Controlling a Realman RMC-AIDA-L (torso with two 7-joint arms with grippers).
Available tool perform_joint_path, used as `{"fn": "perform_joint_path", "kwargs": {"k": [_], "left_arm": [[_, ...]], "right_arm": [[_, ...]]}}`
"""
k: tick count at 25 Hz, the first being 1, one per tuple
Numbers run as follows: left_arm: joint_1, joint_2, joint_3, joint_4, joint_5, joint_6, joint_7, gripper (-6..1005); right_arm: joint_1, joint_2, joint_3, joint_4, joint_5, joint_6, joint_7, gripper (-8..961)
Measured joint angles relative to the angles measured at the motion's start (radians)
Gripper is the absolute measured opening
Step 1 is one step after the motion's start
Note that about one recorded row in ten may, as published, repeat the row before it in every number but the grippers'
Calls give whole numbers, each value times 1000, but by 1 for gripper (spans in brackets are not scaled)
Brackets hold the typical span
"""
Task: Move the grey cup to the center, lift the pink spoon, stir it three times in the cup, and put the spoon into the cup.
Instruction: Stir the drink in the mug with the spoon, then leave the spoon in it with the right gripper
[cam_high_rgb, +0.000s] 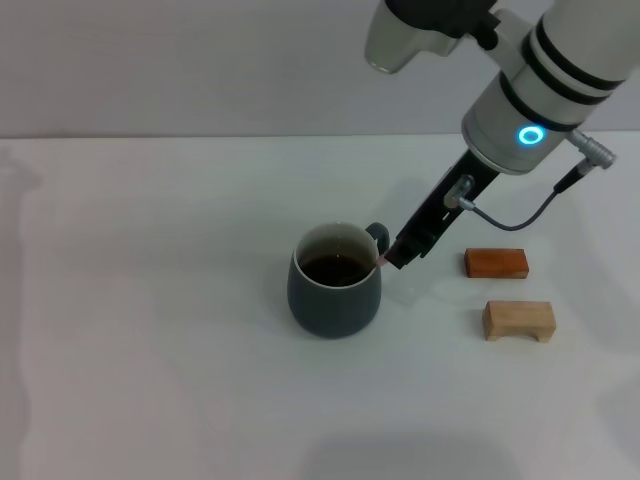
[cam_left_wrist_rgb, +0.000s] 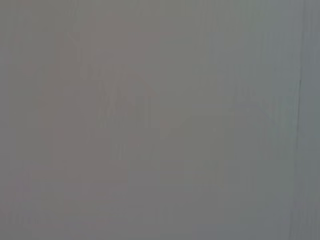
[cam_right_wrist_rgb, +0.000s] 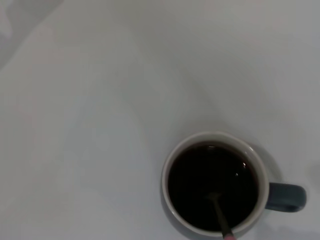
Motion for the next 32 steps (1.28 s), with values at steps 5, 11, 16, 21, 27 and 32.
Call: {"fn": "perform_joint_path", "kwargs": {"k": [5,11,16,21,27,32], "left_arm": [[0,2,-2,-1,0,0,0,-1],[0,3,-4,-1,0,0,0,-1],[0,4,-4,-1,0,0,0,-1],[0,6,-4,-1,0,0,0,-1],[0,6,-4,0,0,0,0,-1],[2,6,-1,0,0,0,0,-1]], "right_arm": [[17,10,0,-1,2,0,0,160],[47,14,3,-34,-26,-45,0,160],[64,15,4,-39,-70,-39,0,160],[75,21,3,-34,-71,3,-14,160],[79,27,9,-33,-55,-19,-23,159],[83,27,4,-39,-89,-38,-18,159]]}}
